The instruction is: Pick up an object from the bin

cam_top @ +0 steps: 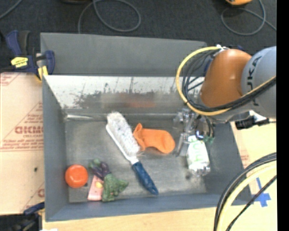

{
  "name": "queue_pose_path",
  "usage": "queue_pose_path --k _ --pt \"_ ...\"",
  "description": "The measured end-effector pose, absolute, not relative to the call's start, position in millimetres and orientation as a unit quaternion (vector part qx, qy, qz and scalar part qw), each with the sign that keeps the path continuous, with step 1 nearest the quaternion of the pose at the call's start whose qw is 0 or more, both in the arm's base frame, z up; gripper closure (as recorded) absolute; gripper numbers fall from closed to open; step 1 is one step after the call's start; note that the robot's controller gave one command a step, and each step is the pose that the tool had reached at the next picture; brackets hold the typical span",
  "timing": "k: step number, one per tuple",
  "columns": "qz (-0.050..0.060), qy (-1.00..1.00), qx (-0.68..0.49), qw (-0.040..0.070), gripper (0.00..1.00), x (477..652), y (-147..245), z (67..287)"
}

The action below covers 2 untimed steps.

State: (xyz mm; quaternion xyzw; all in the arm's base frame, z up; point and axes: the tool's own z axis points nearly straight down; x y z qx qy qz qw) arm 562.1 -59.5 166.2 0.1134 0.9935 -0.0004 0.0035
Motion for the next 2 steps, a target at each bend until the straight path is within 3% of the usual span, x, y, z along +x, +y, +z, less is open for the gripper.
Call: queue_pose_path --k 1,2 --pt "-0.001 0.998 0.065 0.004 0.00 579.1 -21.5 140.9" --pt "0.000 0.986 0.169 0.006 0.00 574.3 -22.4 95.6"
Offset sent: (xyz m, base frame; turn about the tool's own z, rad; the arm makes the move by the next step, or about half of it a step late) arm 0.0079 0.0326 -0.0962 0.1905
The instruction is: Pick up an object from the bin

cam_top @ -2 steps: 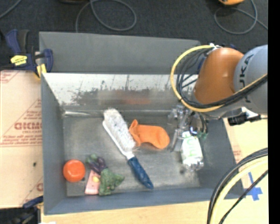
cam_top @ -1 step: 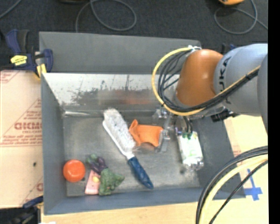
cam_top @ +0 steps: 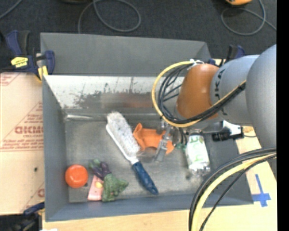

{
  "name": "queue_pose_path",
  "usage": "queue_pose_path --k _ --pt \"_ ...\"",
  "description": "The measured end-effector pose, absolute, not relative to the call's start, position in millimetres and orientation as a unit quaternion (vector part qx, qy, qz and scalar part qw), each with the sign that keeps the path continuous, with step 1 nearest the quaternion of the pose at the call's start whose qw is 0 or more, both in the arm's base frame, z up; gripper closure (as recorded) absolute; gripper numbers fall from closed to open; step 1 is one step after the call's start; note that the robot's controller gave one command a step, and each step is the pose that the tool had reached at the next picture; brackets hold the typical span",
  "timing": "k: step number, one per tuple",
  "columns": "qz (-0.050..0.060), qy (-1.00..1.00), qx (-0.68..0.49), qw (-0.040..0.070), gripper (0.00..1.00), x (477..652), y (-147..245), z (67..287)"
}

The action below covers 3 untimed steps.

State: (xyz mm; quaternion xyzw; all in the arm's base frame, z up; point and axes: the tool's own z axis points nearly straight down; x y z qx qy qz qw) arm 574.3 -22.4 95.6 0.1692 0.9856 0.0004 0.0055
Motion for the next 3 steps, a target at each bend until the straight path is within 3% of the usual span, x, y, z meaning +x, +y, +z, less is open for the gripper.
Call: queue_pose_path --k 1,3 --pt "-0.002 0.994 0.114 0.006 1.00 581.3 -18.7 71.4" --pt "-0.002 0.994 0.113 0.005 1.00 580.4 -18.8 75.0"
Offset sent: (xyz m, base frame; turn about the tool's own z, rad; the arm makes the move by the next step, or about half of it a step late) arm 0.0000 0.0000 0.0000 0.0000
